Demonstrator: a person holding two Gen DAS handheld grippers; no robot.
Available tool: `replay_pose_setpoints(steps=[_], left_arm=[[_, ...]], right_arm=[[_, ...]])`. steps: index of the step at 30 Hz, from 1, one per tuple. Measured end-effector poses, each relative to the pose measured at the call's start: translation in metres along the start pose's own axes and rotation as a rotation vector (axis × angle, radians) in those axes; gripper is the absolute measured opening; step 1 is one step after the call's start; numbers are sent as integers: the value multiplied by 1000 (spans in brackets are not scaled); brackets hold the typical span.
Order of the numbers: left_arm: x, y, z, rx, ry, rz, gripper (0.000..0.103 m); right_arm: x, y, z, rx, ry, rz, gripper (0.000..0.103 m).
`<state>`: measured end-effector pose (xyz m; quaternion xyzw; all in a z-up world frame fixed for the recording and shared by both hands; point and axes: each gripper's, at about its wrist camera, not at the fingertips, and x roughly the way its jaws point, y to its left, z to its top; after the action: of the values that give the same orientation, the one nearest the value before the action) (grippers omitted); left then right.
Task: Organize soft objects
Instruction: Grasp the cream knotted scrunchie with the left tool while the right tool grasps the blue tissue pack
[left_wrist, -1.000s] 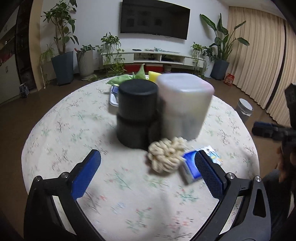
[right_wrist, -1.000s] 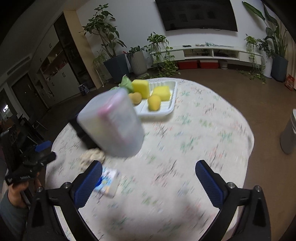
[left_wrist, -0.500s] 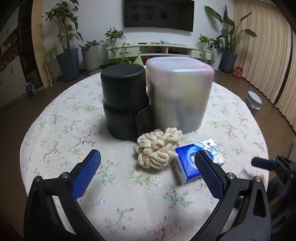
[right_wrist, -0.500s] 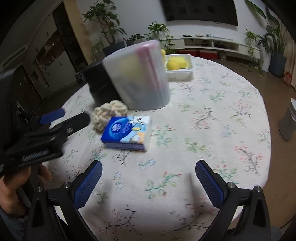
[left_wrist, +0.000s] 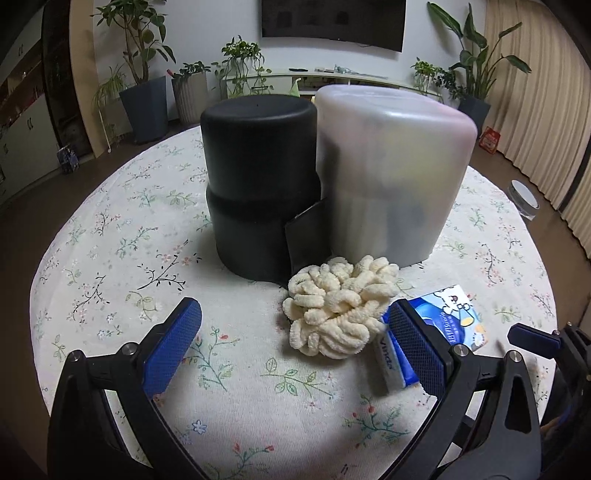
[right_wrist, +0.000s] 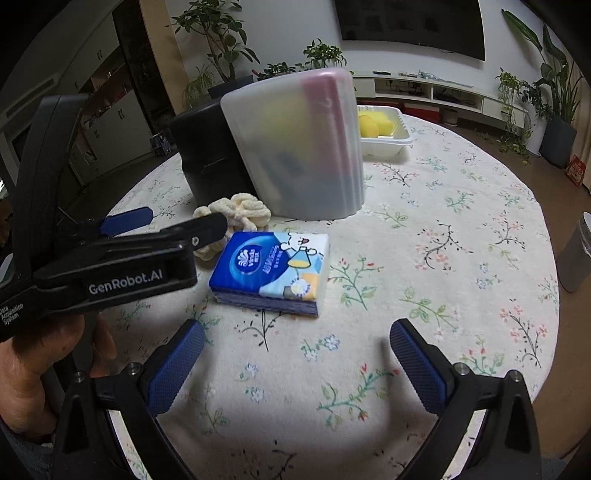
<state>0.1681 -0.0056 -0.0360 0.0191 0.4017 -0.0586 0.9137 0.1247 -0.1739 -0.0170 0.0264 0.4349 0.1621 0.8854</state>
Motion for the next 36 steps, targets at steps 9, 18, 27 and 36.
replay_pose_setpoints(steps=[9, 18, 27, 36], left_arm=[[10, 5, -1, -14, 28, 17, 103], [15, 10, -1, -26, 42, 24, 103], [18, 15, -1, -49, 50, 16, 103], [19, 21, 0, -61, 46, 23, 103]], right_arm=[[16, 8, 7, -5, 10, -13, 103], [24, 9, 12, 3, 25, -21, 100], [29, 14, 18, -1, 33, -11, 98], [34, 16, 22, -4, 33, -23, 96]])
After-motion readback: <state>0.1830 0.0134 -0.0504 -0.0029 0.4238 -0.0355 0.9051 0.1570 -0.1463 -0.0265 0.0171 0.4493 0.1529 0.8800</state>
